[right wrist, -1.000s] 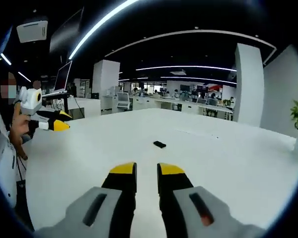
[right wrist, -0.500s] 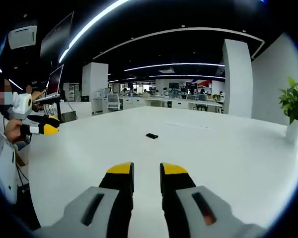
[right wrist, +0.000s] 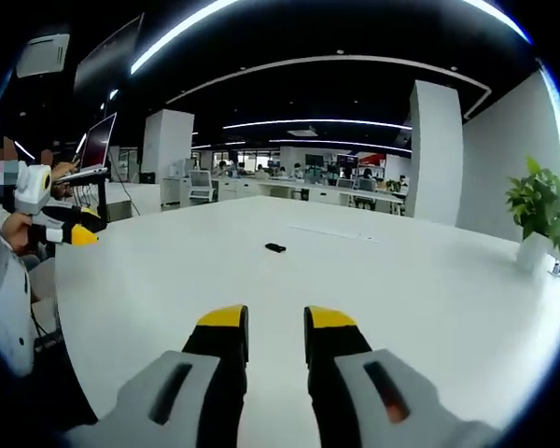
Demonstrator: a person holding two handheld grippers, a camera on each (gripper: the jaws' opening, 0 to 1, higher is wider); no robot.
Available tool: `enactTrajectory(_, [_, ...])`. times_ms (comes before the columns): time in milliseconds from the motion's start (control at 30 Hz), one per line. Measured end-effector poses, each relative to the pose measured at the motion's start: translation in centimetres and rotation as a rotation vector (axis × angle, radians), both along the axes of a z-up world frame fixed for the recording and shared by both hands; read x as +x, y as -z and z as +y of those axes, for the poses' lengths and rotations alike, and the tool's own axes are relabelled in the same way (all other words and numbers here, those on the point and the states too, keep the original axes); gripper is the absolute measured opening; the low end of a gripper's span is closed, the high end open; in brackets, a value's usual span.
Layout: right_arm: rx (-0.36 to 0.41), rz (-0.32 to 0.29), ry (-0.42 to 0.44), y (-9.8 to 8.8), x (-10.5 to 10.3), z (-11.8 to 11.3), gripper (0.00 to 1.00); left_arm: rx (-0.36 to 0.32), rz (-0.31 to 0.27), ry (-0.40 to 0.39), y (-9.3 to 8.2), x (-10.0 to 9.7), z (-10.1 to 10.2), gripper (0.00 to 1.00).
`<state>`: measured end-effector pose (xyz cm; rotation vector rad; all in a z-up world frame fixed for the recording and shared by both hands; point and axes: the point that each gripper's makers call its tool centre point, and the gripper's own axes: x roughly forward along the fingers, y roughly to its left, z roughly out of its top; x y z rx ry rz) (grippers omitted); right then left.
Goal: Snap the two parts of the plastic buckle together until the buckle closes and remains connected.
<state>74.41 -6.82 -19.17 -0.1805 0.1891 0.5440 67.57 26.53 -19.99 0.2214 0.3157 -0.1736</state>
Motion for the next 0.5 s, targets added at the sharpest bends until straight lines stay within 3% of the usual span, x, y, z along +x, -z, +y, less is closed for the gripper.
enactTrajectory(500, [-0.017, 0.004, 0.012, 0.3, -1.6, -0.5, 0.25, 0.020, 0.004, 0.015, 0.1, -1.6, -0.7, 0.41])
